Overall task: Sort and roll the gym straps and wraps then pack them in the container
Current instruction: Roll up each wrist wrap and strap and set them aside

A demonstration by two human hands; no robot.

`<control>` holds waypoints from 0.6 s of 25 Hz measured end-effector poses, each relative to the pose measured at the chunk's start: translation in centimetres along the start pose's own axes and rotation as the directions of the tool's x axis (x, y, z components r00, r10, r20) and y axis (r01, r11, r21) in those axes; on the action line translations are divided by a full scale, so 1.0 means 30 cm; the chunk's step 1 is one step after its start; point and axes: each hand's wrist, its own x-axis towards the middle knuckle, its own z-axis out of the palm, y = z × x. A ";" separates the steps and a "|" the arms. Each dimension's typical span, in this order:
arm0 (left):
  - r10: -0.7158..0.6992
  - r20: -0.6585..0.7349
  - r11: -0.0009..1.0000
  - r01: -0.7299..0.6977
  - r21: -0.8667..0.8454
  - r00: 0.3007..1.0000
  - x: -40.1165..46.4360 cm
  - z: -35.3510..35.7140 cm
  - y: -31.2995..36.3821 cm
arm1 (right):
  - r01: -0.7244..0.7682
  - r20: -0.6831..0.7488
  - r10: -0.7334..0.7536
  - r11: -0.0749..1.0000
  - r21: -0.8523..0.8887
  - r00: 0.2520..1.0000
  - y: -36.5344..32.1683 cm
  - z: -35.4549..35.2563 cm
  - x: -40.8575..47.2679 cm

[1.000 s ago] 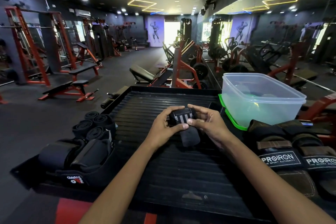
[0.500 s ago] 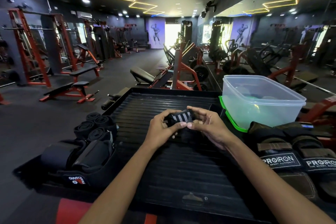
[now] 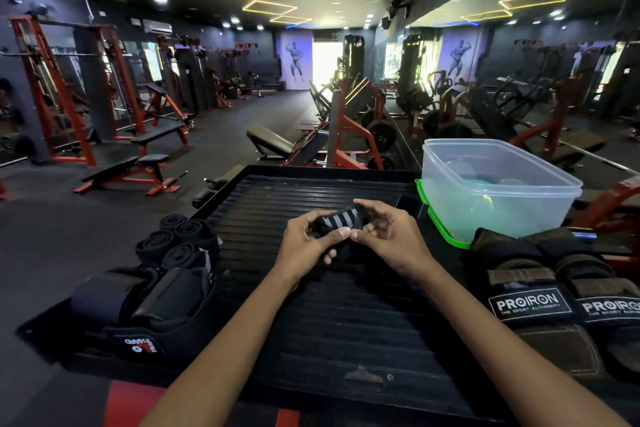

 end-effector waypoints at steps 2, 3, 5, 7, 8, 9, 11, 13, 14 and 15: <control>-0.001 0.015 1.000 0.001 -0.006 1.000 -0.002 -0.001 0.003 | 0.021 -0.016 -0.021 0.999 -0.047 1.000 0.001 -0.001 -0.002; -0.002 0.021 1.000 0.002 -0.003 1.000 -0.002 -0.002 0.003 | 0.033 -0.024 -0.035 0.997 -0.066 0.999 0.001 -0.002 -0.003; 0.001 0.022 1.000 -0.001 0.021 1.000 -0.002 -0.006 0.002 | 0.055 -0.036 -0.058 0.995 -0.089 0.998 0.008 -0.002 -0.003; 0.012 0.018 0.999 -0.013 0.042 1.000 0.000 -0.010 0.004 | 0.075 -0.042 -0.081 0.989 -0.131 0.996 0.014 -0.001 -0.001; 0.019 0.022 0.999 -0.020 0.041 1.000 0.000 -0.011 0.005 | 0.073 -0.037 -0.078 0.989 -0.130 0.996 0.016 -0.002 0.000; 0.023 0.033 0.999 -0.024 0.035 0.999 -0.001 -0.012 0.006 | 0.064 -0.022 -0.067 0.993 -0.095 0.998 0.014 -0.007 0.001; 0.014 0.078 1.000 -0.014 0.006 0.997 -0.004 -0.010 0.010 | 0.064 0.046 -0.066 0.997 0.031 0.997 0.003 -0.024 0.002; -0.012 0.125 0.999 0.018 -0.047 0.992 -0.007 -0.005 0.015 | 0.079 0.108 -0.092 0.990 0.117 0.990 -0.005 -0.037 0.000; -0.028 0.140 0.996 0.039 -0.074 0.990 -0.008 -0.003 0.018 | 0.086 0.136 -0.106 0.986 0.143 0.985 -0.005 -0.040 0.001; -0.042 0.151 0.994 0.057 -0.097 0.988 -0.007 -0.002 0.020 | 0.085 0.166 -0.114 0.981 0.173 0.980 -0.005 -0.038 0.001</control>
